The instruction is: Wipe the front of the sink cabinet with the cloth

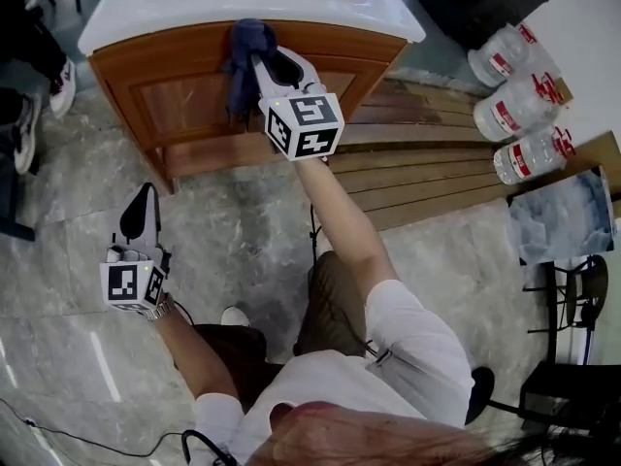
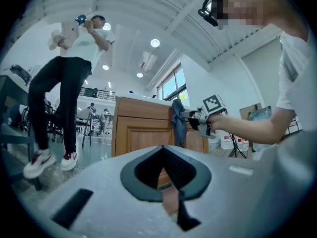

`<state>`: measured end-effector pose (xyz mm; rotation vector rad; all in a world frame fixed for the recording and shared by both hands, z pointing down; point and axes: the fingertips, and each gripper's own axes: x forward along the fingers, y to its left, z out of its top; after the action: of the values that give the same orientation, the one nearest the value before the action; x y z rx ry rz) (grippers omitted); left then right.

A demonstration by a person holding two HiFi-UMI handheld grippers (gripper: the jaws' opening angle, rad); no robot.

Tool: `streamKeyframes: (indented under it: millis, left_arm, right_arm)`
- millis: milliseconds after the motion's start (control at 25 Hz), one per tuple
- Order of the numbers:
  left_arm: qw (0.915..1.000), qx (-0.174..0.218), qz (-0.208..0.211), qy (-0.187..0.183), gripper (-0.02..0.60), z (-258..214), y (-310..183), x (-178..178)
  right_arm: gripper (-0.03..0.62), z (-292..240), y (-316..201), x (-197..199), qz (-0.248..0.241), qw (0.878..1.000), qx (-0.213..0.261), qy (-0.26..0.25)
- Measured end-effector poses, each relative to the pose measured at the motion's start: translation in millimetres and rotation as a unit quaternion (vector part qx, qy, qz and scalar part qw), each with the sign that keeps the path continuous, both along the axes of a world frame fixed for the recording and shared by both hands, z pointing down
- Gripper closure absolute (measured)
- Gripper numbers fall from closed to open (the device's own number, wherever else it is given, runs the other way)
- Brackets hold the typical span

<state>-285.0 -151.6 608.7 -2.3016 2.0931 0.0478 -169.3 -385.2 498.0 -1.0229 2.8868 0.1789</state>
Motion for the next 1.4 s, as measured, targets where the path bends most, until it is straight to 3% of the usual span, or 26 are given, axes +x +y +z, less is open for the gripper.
streamKeyframes:
  millis: [680, 1400]
  left_arm:
    - [0.9996, -0.012, 0.024, -0.011, 0.583, 8.1, -14.9, 17.1]
    - [0.9995, -0.016, 0.022, -0.017, 0.583, 10.0, -10.1, 17.7]
  right_arm:
    - [0.514, 3.0, -64.3, 142.6, 0.136, 0.991, 0.002, 0.014]
    - [0.514, 7.6, -111.9, 261.0, 0.268, 0.963, -0.038, -0.009]
